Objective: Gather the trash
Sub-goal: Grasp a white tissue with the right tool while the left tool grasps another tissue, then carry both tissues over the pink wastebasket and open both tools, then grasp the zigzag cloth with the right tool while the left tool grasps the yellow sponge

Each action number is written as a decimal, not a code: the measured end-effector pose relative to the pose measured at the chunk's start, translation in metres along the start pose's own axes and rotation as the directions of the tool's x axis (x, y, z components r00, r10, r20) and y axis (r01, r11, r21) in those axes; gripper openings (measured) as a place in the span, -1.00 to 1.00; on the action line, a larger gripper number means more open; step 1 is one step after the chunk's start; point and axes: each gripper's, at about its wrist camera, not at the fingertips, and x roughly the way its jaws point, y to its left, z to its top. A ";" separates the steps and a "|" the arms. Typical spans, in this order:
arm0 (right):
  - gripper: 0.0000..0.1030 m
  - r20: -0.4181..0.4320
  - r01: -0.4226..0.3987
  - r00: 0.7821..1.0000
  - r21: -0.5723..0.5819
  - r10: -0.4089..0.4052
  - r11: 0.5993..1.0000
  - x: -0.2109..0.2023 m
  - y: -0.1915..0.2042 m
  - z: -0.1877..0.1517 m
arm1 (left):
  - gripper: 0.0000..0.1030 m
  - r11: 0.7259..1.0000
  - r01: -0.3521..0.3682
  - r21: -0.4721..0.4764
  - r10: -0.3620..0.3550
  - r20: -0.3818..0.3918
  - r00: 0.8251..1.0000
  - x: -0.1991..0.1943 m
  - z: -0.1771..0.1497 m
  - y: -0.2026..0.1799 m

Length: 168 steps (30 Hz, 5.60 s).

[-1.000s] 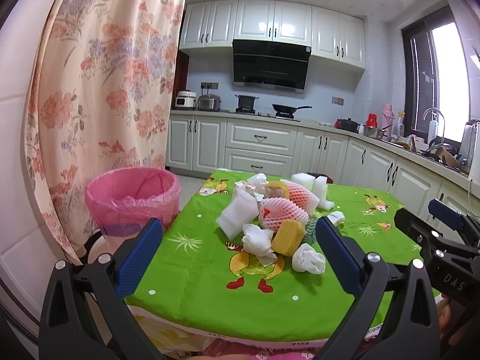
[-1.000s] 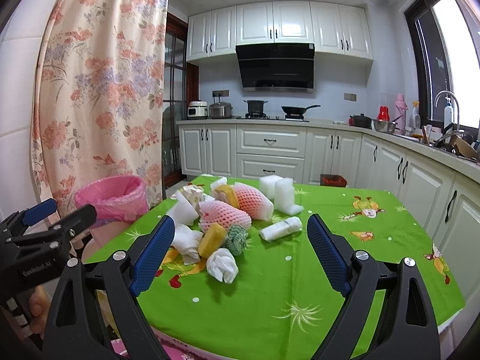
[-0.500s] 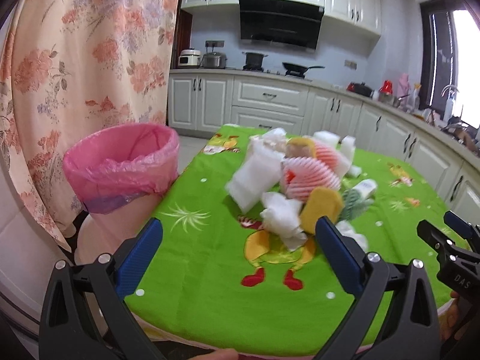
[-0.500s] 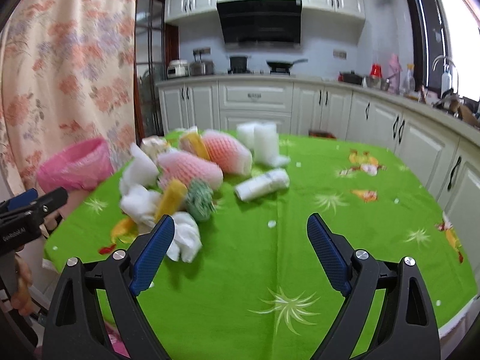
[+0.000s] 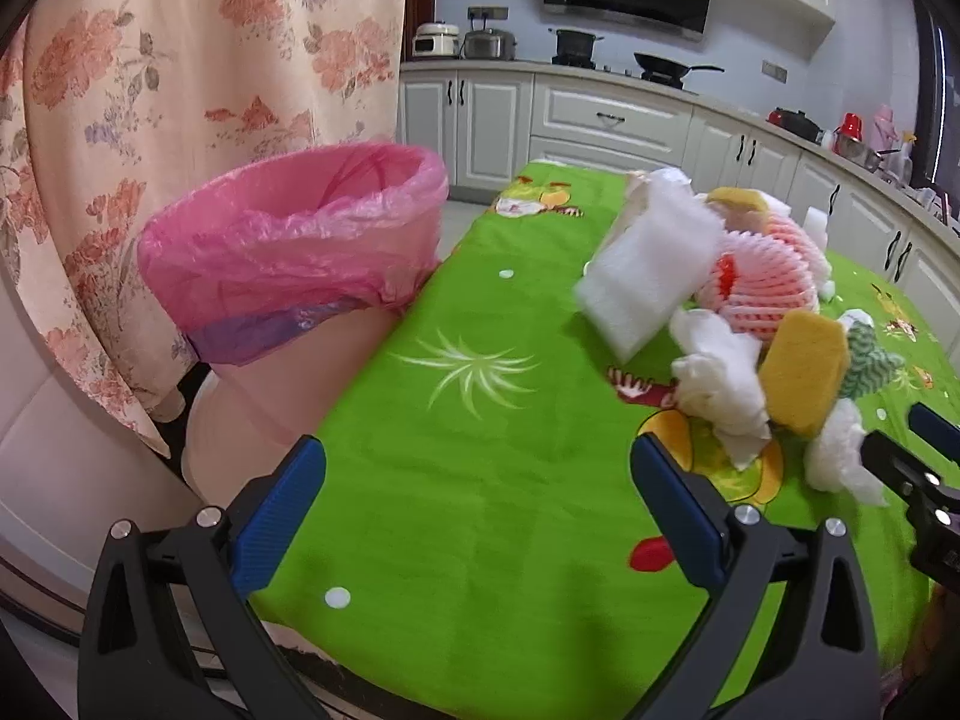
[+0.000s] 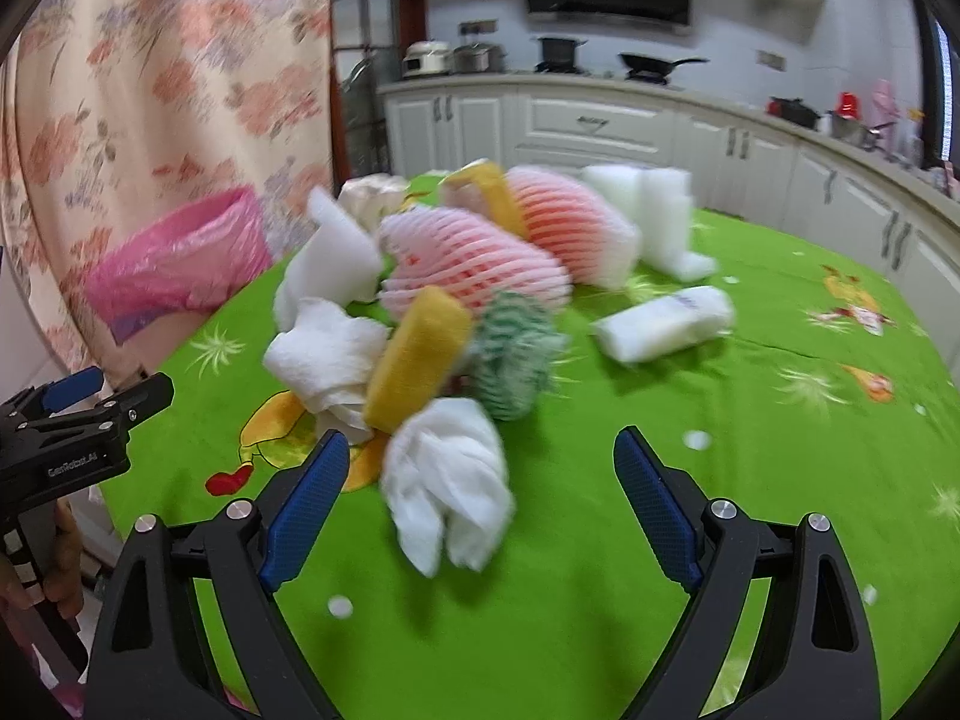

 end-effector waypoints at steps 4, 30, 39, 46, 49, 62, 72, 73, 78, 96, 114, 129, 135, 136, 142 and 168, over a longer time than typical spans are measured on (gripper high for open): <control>0.18 -0.080 -0.048 0.996 -0.009 0.047 0.999 0.026 0.007 0.005 | 0.91 0.998 0.061 0.003 -0.061 -0.076 0.995 0.007 -0.001 -0.003; -0.49 -0.058 -0.095 0.993 0.119 0.103 0.988 0.016 -0.065 -0.012 | -0.27 0.961 0.187 0.202 -0.163 -0.129 0.978 0.062 0.017 -0.137; -0.49 -0.046 -0.080 0.995 0.091 0.084 0.993 0.015 -0.054 -0.009 | -0.46 0.962 0.184 0.202 -0.184 -0.019 0.983 0.037 0.011 -0.129; -0.49 0.058 -0.065 0.996 0.021 0.064 0.998 0.000 -0.030 0.011 | -0.46 0.972 0.169 0.165 -0.186 0.098 0.978 0.009 0.017 -0.105; -0.49 0.089 -0.053 0.995 -0.011 0.054 0.999 0.000 -0.018 0.024 | -0.46 0.977 0.169 0.130 -0.186 0.130 0.974 0.003 0.022 -0.090; -0.49 0.159 -0.178 0.967 -0.144 0.200 0.974 0.026 0.069 0.092 | -0.46 0.998 0.048 0.050 -0.060 0.275 0.960 -0.030 0.049 -0.014; -0.48 0.176 -0.353 0.902 -0.227 0.395 0.907 0.047 0.136 0.147 | -0.46 0.995 -0.100 -0.017 0.100 0.336 0.936 -0.031 0.098 0.068; -0.48 0.174 -0.369 0.894 -0.233 0.412 0.900 0.052 0.144 0.154 | -0.46 0.994 -0.102 -0.029 0.106 0.333 0.937 -0.028 0.103 0.076; -0.47 0.160 -0.421 0.871 -0.246 0.465 0.873 0.075 0.172 0.180 | -0.45 0.990 -0.116 -0.081 0.136 0.306 0.942 -0.007 0.123 0.115; 0.46 0.117 -0.478 0.845 -0.270 0.521 0.836 0.114 0.210 0.191 | 0.39 0.959 -0.179 -0.219 0.228 0.227 0.947 0.020 0.121 0.171; 0.46 0.135 -0.307 0.936 -0.134 0.324 0.942 0.045 0.084 0.117 | 0.90 0.996 -0.036 -0.076 0.052 0.214 0.975 -0.003 0.072 0.037; 0.46 0.073 -0.074 0.995 0.050 0.070 0.996 0.038 -0.045 0.054 | 0.90 0.983 0.125 0.135 -0.144 0.144 0.979 0.002 0.038 -0.080; 0.46 0.017 -0.036 0.999 0.106 0.035 0.994 0.047 -0.070 0.039 | 0.90 0.969 0.171 0.177 -0.195 0.126 0.973 0.004 0.027 -0.103; 0.46 0.019 -0.037 0.999 0.114 0.036 0.993 0.047 -0.072 0.038 | 0.90 0.968 0.176 0.180 -0.199 0.120 0.973 0.005 0.026 -0.105; 0.44 -0.062 -0.018 0.998 0.091 0.024 0.996 0.058 -0.070 0.037 | 0.90 0.959 0.192 0.206 -0.216 0.099 0.971 0.008 0.017 -0.115; -0.27 0.008 -0.002 1.000 0.223 0.000 0.975 0.017 -0.123 0.011 | 0.75 0.892 0.272 0.362 -0.293 0.004 0.956 0.024 -0.005 -0.192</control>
